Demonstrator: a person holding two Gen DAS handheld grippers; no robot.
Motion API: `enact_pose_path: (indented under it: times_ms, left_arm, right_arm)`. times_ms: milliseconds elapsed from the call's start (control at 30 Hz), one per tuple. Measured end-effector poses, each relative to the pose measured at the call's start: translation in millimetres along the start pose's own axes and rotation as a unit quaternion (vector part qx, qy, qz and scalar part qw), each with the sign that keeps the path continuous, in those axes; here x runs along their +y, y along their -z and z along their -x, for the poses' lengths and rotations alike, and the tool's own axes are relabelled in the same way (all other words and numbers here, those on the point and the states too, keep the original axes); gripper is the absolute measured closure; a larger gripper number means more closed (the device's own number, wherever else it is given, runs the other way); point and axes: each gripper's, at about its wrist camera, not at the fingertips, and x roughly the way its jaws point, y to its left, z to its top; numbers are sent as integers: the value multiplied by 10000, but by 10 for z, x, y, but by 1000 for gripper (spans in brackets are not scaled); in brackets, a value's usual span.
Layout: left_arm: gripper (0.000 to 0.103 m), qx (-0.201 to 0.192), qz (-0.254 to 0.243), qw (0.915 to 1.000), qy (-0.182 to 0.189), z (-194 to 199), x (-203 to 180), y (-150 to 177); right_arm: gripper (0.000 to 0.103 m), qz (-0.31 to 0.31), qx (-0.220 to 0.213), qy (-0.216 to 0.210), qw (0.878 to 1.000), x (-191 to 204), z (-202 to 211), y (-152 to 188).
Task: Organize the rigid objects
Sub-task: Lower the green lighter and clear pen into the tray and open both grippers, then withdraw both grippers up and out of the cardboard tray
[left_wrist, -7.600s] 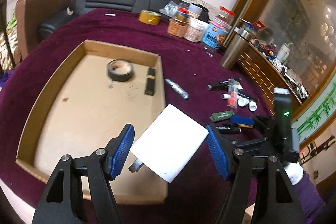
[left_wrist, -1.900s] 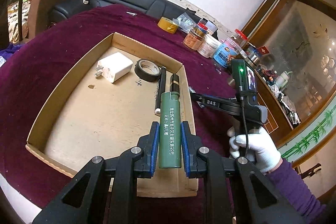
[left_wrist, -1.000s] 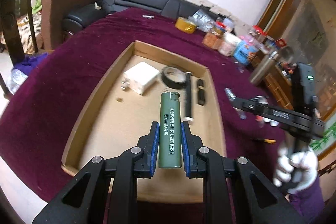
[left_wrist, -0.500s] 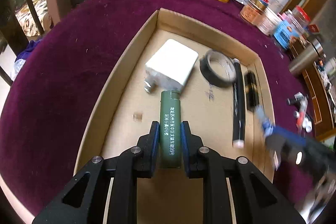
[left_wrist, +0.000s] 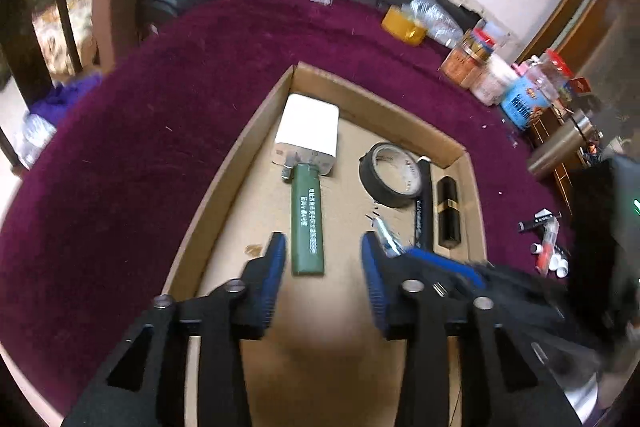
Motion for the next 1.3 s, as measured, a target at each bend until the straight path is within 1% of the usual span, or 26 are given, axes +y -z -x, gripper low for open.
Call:
enact_pose_path:
  times_ms: [67,133,200,233,333,400,533,633,700,733,767,867,1000,1067,1133,1300]
  left_arm:
    - [56,-309,-151,9992,-219,195,-42,75]
    - [43,-609,-280,9963,-542,361,-78,149]
    - [38,-867,-326,9918,-883,492,-94,211]
    - [37,-940,-328,9903,-966,522,-86,235]
    - [37,-1170,-366,9831,-1357,630,-101,324]
    - [37,-1250,-395,9791,-1554,658,-110,386]
    - [37,-1334,-454,9749,-1725,685,-158,468]
    - [37,-1456,-608,9685,-1925,734,-241,520]
    - [35,-1474,-669,9671,-1965,759,-293,550]
    - [32,-1476,-682,9668,-1969,771,-312,570]
    - [30,-1482,-699,9665,-1977,784,-325,587]
    - [30,-1499,-774,9649,-2014,796,-397,632]
    - [30,-1453,-852,9654,-1990,799,-496,679]
    - [30,-1425,-903,9656,-1979,791,-562,704]
    - [30,-1405,-983,9650,-1984,786,-642,735]
    - [30,-1308,-1220,9639,-1972,732,-851,808]
  right_arm:
    - [89,30,4,41,10000,20,-40,-12]
    - [89,27,-80,126,9999,28,-66,-24]
    - [89,30,-132,192,9997,24,-37,2]
    - [89,30,-167,179,9997,23,-10,17]
    - [89,162,-388,348,9985,53,103,50]
    - [88,226,-469,360,9980,75,178,79]
    - [88,160,-556,255,9980,51,309,146]
    - [88,66,-632,204,9978,-2,398,207]
    - [88,8,-684,180,9975,-55,455,240]
    - [89,-23,-716,179,9973,-91,501,276]
    - [89,-44,-742,185,9971,-117,524,296]
    - [89,-114,-867,249,9959,-245,669,387]
    - [87,-301,-1022,315,9938,-493,887,514]
    - [80,-442,-1123,395,9919,-669,1021,586]
    - [76,-633,-1236,493,9891,-888,1161,665]
    - [76,-1198,-1497,702,9789,-1475,1518,856]
